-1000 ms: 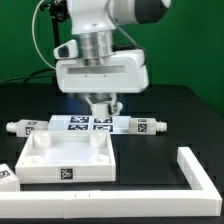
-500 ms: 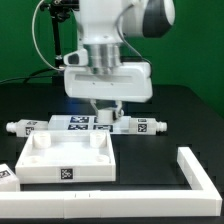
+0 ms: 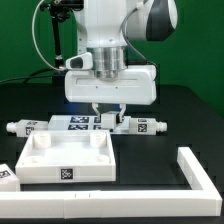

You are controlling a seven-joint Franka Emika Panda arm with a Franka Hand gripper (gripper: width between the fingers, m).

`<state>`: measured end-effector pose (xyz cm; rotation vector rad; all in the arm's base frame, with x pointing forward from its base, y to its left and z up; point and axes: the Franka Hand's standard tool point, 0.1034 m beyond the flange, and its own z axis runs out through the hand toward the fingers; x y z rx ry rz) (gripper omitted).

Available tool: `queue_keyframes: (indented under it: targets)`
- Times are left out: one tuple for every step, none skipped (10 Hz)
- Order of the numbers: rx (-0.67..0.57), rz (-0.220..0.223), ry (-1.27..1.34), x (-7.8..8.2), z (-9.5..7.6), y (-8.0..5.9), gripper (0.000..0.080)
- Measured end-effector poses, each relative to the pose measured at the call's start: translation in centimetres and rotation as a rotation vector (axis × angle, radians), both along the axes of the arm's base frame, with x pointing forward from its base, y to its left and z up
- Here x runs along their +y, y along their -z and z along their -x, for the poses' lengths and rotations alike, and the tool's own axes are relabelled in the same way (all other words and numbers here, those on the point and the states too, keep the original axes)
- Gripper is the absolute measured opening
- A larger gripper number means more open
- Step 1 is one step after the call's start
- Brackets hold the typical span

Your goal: Assemble one leg

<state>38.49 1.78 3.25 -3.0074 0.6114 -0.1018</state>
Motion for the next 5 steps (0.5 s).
queue_keyframes:
  targets:
    - [-0.005, 0.000, -0.002, -0.18, -0.15, -0.18, 0.0282]
    - [-0.009, 0.002, -0.012, -0.29, -0.30, -0.29, 0.0282]
    - [-0.017, 0.004, -0.021, -0.52, -0.54, -0.52, 0.0282]
    - [-0.027, 0.004, -0.011, -0.85, -0.79, -0.91, 0.0282]
    - [-0.029, 0.004, -0.010, -0.86, -0.85, -1.00, 0.0282]
